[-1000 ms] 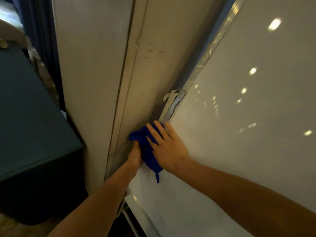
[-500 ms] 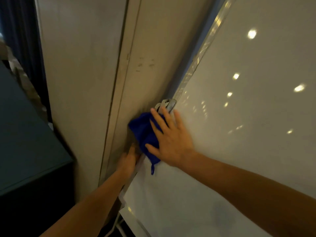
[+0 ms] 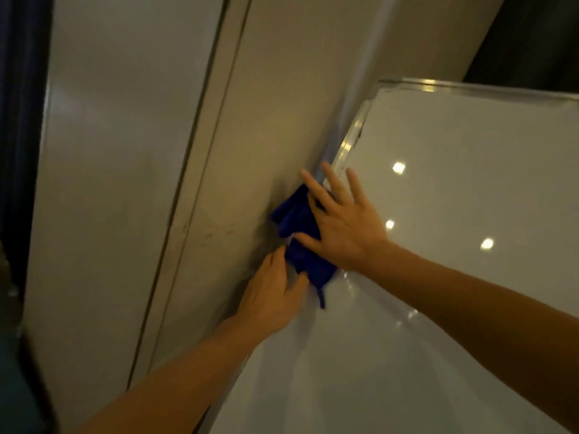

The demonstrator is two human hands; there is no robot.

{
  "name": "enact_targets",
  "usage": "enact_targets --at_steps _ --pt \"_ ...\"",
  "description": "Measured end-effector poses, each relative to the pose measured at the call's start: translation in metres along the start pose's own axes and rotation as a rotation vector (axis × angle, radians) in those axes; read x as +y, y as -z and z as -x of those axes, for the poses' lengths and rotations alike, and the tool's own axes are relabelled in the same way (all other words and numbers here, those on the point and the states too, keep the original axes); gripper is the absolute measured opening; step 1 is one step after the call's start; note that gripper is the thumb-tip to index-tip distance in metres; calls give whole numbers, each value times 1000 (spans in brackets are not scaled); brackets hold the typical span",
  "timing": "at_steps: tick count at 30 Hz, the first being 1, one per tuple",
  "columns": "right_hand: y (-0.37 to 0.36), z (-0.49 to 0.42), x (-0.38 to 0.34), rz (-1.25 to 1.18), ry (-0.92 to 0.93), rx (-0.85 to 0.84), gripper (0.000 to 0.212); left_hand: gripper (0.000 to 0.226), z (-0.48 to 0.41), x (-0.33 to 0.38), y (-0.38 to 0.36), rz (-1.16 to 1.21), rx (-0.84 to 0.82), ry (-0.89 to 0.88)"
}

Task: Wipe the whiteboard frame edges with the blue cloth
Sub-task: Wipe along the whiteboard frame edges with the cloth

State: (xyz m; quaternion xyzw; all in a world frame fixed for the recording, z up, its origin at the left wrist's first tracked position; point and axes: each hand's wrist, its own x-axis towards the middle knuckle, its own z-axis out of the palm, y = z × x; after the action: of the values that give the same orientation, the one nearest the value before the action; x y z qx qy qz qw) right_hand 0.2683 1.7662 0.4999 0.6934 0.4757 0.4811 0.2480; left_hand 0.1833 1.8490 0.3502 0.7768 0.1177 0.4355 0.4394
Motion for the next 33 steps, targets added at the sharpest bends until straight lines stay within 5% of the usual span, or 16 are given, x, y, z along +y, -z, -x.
enact_targets --at_steps 4,9,11,17,22,28,33 --pt "9 -41 78 -26 -336 9 100 69 -20 6 -12 92 -87 131" --pt "-17 -10 16 -134 48 52 81 36 -31 3 -29 44 17 177" --pt "-18 -15 29 -109 67 29 75 39 -32 3 -34 -8 66 158" --pt "-12 -56 70 -179 -314 97 62 56 -32 1 -38 -38 113 121" --pt "-16 -32 5 -113 41 38 69 52 -33 1 -29 15 114 118" --pt "-2 -72 67 -125 -325 85 75 52 -24 -2 -32 -40 120 123" --pt "-10 -31 4 -117 133 32 66 42 -24 2 -25 -23 153 130"
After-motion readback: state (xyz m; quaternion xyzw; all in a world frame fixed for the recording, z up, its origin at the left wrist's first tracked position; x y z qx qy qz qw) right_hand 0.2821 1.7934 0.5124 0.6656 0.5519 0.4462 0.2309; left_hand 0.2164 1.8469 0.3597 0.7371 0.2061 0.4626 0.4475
